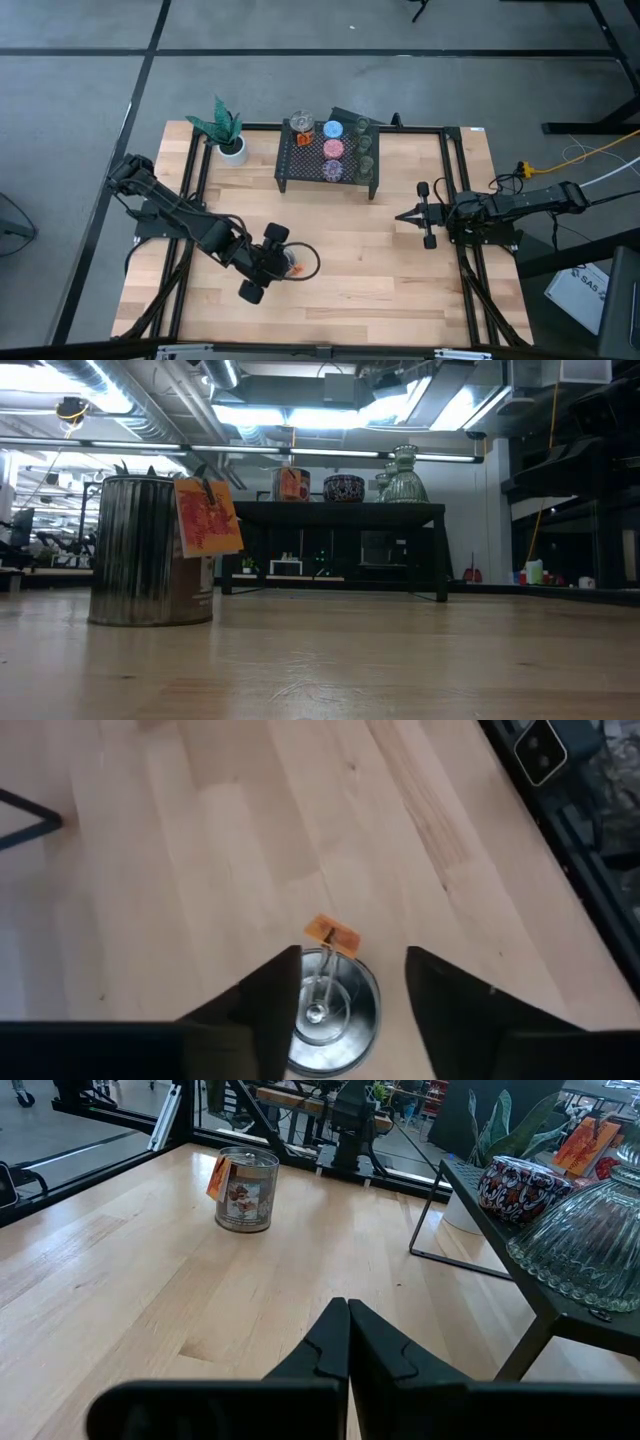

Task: Pick & Place candle stick holders
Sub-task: Put the scented candle can on the shelf

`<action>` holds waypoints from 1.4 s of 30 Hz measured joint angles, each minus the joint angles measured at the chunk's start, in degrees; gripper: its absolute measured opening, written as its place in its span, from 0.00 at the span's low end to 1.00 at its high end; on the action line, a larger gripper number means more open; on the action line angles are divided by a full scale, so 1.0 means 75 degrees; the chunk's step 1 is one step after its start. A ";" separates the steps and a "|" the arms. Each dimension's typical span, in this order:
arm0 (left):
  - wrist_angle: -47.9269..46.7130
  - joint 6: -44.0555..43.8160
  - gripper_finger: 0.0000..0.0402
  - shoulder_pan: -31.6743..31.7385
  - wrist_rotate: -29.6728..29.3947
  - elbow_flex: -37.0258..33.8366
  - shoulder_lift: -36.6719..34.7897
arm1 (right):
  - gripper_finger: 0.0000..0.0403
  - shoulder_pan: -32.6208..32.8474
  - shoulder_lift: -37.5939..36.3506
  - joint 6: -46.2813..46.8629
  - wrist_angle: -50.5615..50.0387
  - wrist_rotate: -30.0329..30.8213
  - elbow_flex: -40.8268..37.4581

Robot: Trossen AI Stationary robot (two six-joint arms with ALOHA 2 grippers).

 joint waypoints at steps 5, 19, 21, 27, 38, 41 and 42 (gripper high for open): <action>0.0002 -0.0516 0.30 -0.0095 0.0001 0.0000 0.0035 | 0.01 -0.0003 0.0000 0.0000 0.0000 0.0000 0.0000; -0.0042 -0.1189 0.01 -0.1349 -0.0578 -0.0020 0.0179 | 0.01 0.0000 -0.0002 0.0000 0.0000 -0.0003 -0.0003; -0.0048 -0.1199 0.01 -0.1510 -0.0636 -0.0020 0.0279 | 0.01 -0.0002 -0.0002 0.0000 0.0000 0.0000 -0.0003; -0.0078 -0.1267 0.02 -0.1638 -0.0802 -0.0020 0.0886 | 0.01 -0.0003 -0.0002 0.0000 0.0000 -0.0003 -0.0003; -0.0259 -0.1265 0.33 -0.1071 -0.0266 -0.0026 0.1510 | 0.01 -0.0002 -0.0002 0.0000 0.0001 0.0000 -0.0001; -0.0263 -0.1259 0.41 -0.0938 -0.0300 -0.0026 0.1492 | 0.01 0.0000 -0.0001 0.0000 0.0000 0.0000 -0.0001; -0.0293 -0.1215 0.43 -0.0903 -0.0276 -0.0026 0.1492 | 0.01 -0.0001 -0.0001 0.0000 0.0000 0.0000 0.0000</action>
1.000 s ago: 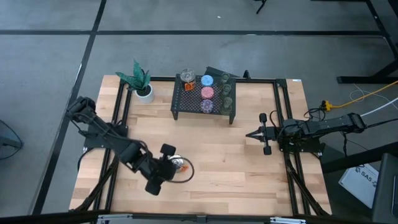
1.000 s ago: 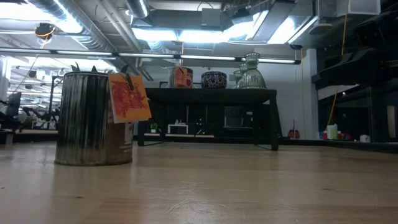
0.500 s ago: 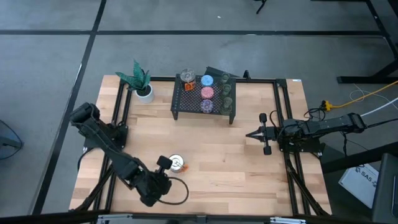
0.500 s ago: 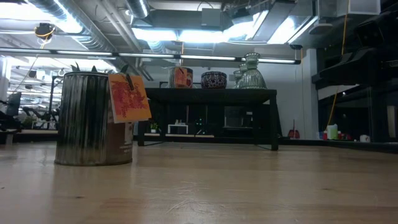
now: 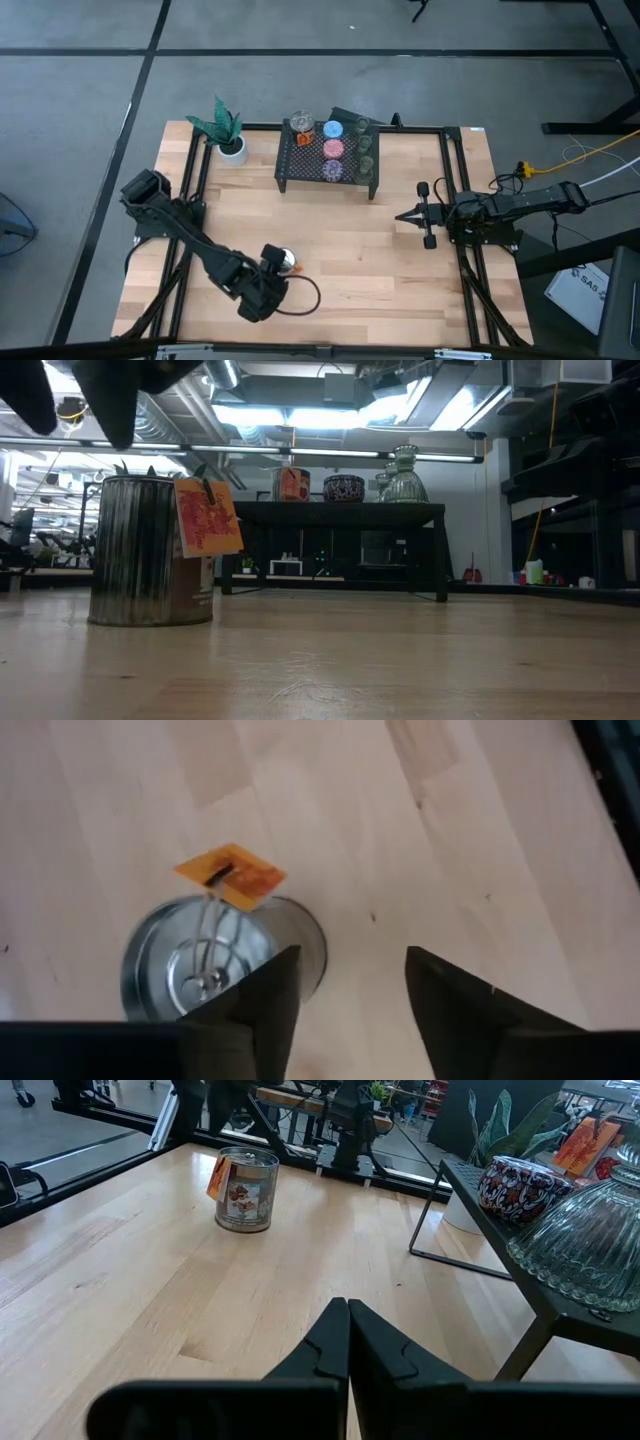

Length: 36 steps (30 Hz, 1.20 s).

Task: Pick & Place candle stick holders
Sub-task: Put the scented candle can on the shelf

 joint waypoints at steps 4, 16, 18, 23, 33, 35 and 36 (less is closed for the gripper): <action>-0.0365 0.0134 0.47 0.0196 0.0223 0.0000 0.0000 | 0.01 0.0001 -0.0001 0.0000 0.0000 0.0000 -0.0001; -0.0643 0.0218 0.44 0.0390 -0.0005 0.0003 -0.0092 | 0.01 0.0001 -0.0001 0.0000 0.0000 -0.0003 0.0000; -0.0636 0.0222 0.44 0.0390 -0.0165 0.0003 -0.0067 | 0.01 0.0001 -0.0001 0.0000 0.0000 0.0000 -0.0002; -0.0661 0.0334 0.43 0.0390 -0.0541 0.0001 0.0002 | 0.01 0.0000 -0.0001 0.0000 0.0000 -0.0002 -0.0002; -0.0427 0.0488 0.38 0.0163 -0.0452 0.0000 0.0382 | 0.01 0.0001 0.0001 0.0000 0.0000 0.0000 -0.0003; -0.0343 0.0550 0.37 0.0146 -0.0430 0.0000 0.0431 | 0.01 0.0000 -0.0001 0.0000 0.0000 0.0000 -0.0001; -0.0345 0.0560 0.36 0.0146 -0.0411 0.0000 0.0451 | 0.01 0.0001 -0.0001 0.0000 0.0001 0.0000 -0.0001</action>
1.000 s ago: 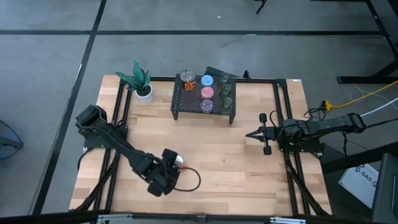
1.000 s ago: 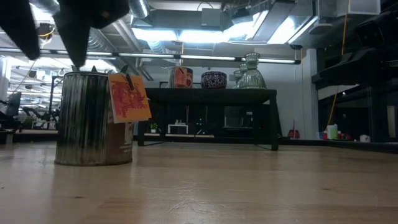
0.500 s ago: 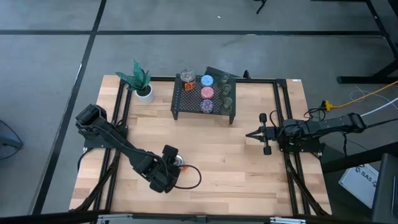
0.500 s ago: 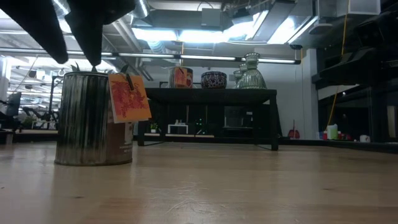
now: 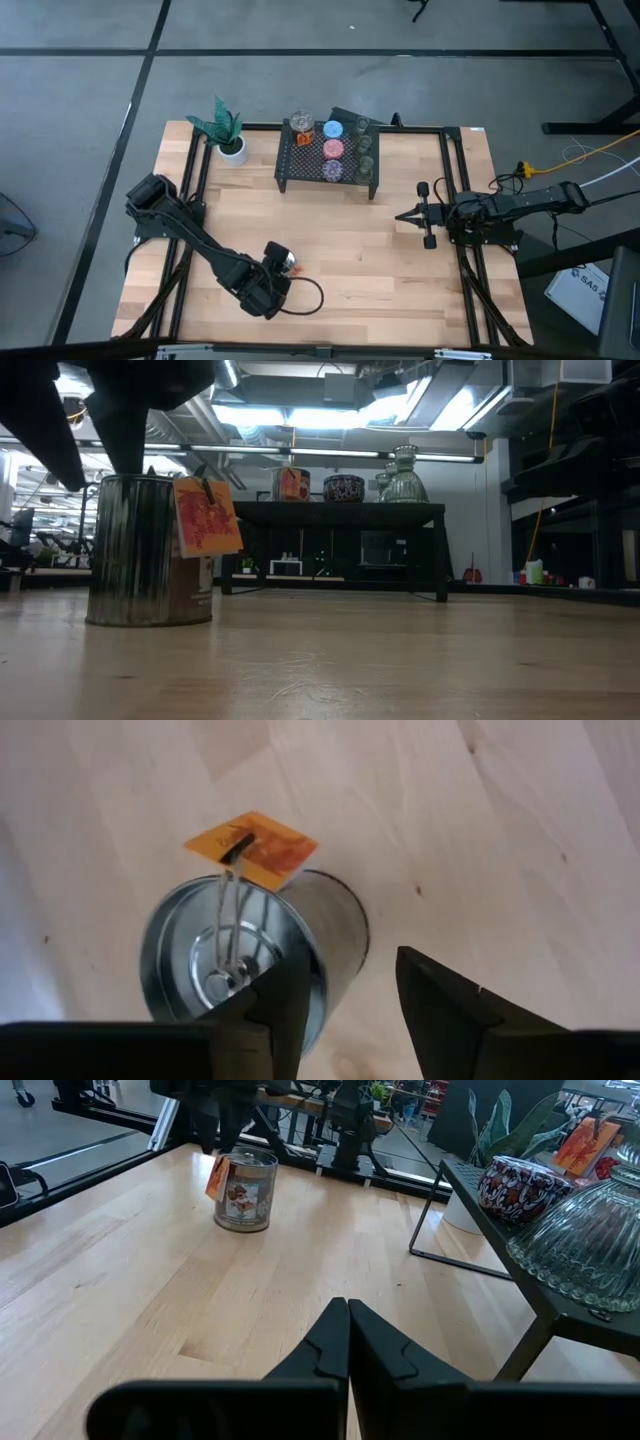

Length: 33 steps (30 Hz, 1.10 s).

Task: Pick & Place candle stick holders
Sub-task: Put the scented candle can on the shelf

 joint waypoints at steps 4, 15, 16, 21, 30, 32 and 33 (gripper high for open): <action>0.0009 0.0006 0.32 0.0008 -0.0085 -0.0007 0.0051 | 0.01 -0.0001 0.0000 0.0000 -0.0001 0.0000 0.0000; 0.0701 0.0056 0.07 0.0015 -0.0599 -0.0658 -0.0002 | 0.01 0.0001 -0.0001 0.0000 0.0002 0.0000 0.0001; 0.0757 -0.0087 0.04 0.0010 -0.0689 -0.0707 -0.0002 | 0.01 0.0001 -0.0001 0.0000 -0.0001 0.0000 -0.0001; 0.1070 -0.0417 0.02 -0.0029 -0.0922 -0.0836 -0.0002 | 0.01 0.0001 -0.0001 0.0000 -0.0001 0.0000 0.0001; 0.1046 -0.0396 0.01 -0.0097 -0.1237 -0.0852 -0.0232 | 0.01 0.0001 0.0001 0.0000 -0.0001 0.0000 -0.0001; 0.0902 -0.0396 0.01 -0.0079 -0.1393 -0.0881 -0.0280 | 0.01 0.0001 0.0001 0.0000 -0.0001 0.0000 0.0001; 0.0867 -0.0396 0.01 -0.0076 -0.1425 -0.0883 -0.0285 | 0.01 0.0001 0.0001 0.0000 -0.0001 0.0000 0.0000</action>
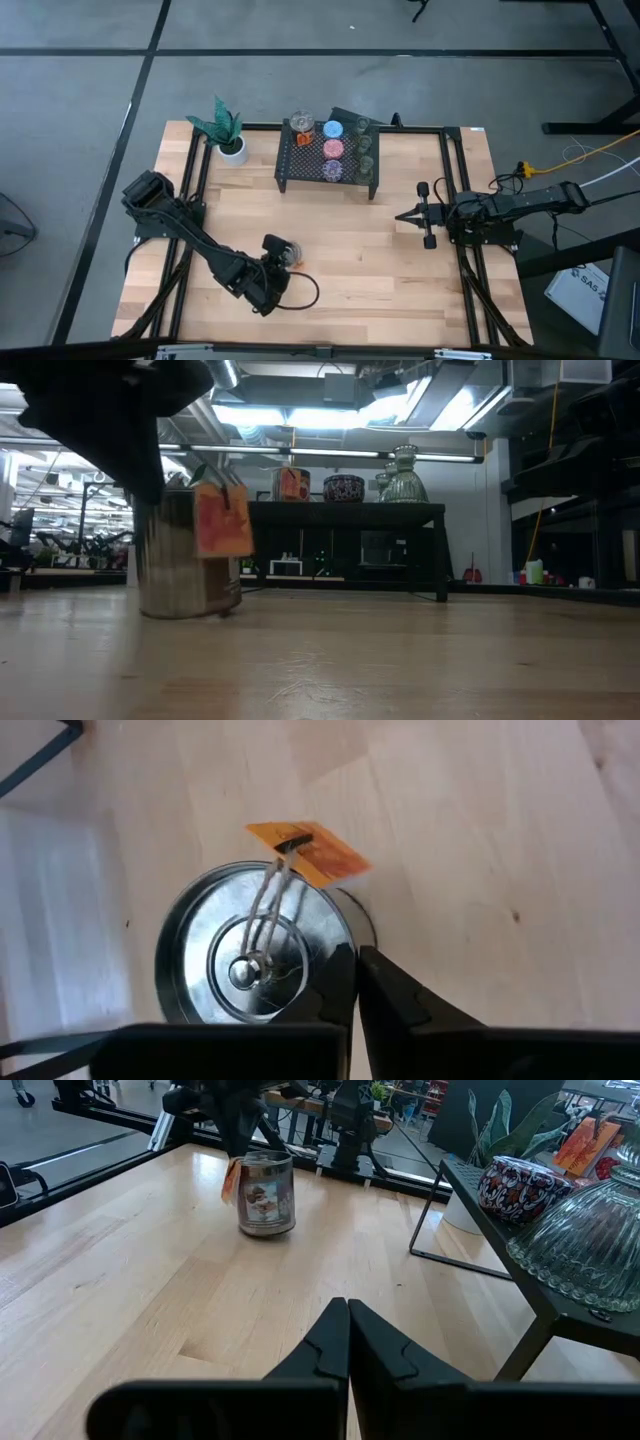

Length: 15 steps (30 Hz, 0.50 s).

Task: Pick & Place candle stick holders
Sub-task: Put the scented candle can on the shelf

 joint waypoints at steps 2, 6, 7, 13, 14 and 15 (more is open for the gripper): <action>0.0047 0.0000 0.00 0.0004 0.0000 -0.0001 -0.0012 | 0.01 -0.0003 -0.0002 0.0000 0.0000 0.0000 -0.0002; -0.0013 0.0072 0.00 -0.0011 0.0025 0.0063 -0.0041 | 0.01 0.0000 -0.0001 0.0000 0.0000 0.0000 0.0000; -0.0091 0.0118 0.00 -0.0009 0.0028 0.0134 -0.0041 | 0.01 -0.0002 0.0000 0.0000 0.0000 0.0000 0.0001; -0.0536 0.0392 0.00 -0.0006 -0.0315 0.0582 -0.0061 | 0.01 -0.0001 -0.0002 0.0000 0.0000 0.0000 0.0000; -0.0632 0.0443 0.00 -0.0005 -0.0380 0.0656 -0.0061 | 0.01 -0.0001 -0.0002 0.0000 0.0000 0.0000 -0.0001; -0.0728 0.0460 0.00 0.0001 -0.0452 0.0742 -0.0061 | 0.01 0.0000 -0.0002 0.0000 0.0000 0.0000 0.0001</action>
